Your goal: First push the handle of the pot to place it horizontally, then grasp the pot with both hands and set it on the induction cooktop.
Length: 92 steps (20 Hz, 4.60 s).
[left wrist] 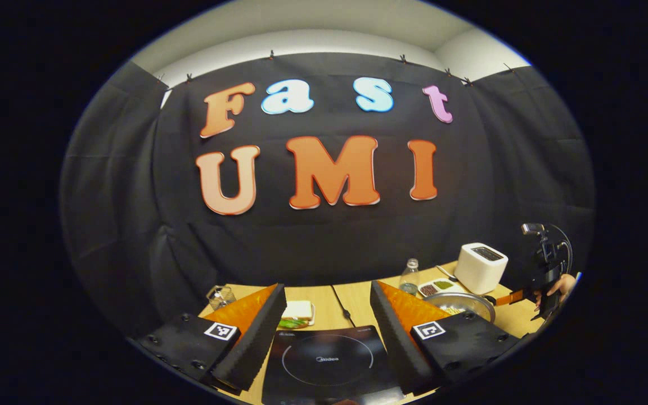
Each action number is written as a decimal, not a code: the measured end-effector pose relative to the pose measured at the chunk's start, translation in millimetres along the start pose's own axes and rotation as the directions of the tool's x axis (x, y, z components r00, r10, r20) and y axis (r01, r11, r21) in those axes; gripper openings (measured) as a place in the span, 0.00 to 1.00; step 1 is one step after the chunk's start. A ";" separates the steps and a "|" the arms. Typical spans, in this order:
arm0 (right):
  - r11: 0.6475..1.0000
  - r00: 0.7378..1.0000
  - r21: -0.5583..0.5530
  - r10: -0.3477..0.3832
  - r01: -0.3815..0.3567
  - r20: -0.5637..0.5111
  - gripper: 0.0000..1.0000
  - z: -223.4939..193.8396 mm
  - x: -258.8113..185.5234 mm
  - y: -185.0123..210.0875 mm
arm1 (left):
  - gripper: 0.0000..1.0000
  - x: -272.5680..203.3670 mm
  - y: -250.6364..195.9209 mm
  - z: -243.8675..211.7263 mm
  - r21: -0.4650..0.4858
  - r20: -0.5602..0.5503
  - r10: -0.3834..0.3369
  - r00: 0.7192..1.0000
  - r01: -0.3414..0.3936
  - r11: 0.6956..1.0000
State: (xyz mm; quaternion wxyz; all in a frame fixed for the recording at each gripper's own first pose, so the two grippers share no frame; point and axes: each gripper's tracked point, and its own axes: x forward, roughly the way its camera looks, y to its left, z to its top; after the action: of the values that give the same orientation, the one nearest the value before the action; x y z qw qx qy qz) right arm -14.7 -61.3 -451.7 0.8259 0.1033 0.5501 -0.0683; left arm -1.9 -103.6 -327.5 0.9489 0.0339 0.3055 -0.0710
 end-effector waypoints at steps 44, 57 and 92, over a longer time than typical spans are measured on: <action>0.990 1.000 -0.138 -0.029 0.029 0.004 0.86 1.0 117.1 -36.5 | 0.81 202.6 -165.0 -277.3 -0.081 -0.537 -0.107 0.837 0.075 0.994; 0.989 0.994 -0.140 -0.034 0.049 0.106 0.63 0.6 118.4 -35.9 | 0.74 206.7 -166.6 -270.0 -0.054 -0.459 -0.082 0.884 0.064 0.996; 0.945 0.939 -0.310 0.198 -0.106 0.282 0.66 26.5 -18.8 213.8 | 0.70 61.5 94.9 -155.3 -0.022 -0.294 0.163 0.942 -0.177 0.984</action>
State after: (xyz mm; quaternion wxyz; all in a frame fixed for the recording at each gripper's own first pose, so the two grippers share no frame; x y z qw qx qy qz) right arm 50.2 139.4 -404.0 0.9107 0.0115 0.4081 0.0623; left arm -27.0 -0.1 -487.4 0.8968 0.0474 0.4392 0.0240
